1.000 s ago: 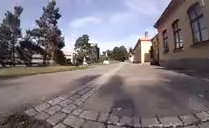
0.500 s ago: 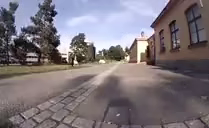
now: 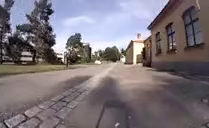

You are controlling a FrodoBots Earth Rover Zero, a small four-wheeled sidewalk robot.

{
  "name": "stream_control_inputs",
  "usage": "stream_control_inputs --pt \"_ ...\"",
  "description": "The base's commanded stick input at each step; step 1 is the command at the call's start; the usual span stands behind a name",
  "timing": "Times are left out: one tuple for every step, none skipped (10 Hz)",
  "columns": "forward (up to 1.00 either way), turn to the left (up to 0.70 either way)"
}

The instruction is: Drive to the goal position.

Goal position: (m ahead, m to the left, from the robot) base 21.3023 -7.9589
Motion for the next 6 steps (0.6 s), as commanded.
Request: stream_control_inputs --pt "0.45 -0.27" --pt "0.45 -0.25" --pt "0.45 -0.09" --pt "0.45 0.00" --pt "0.45 0.00" --pt "0.45 0.00"
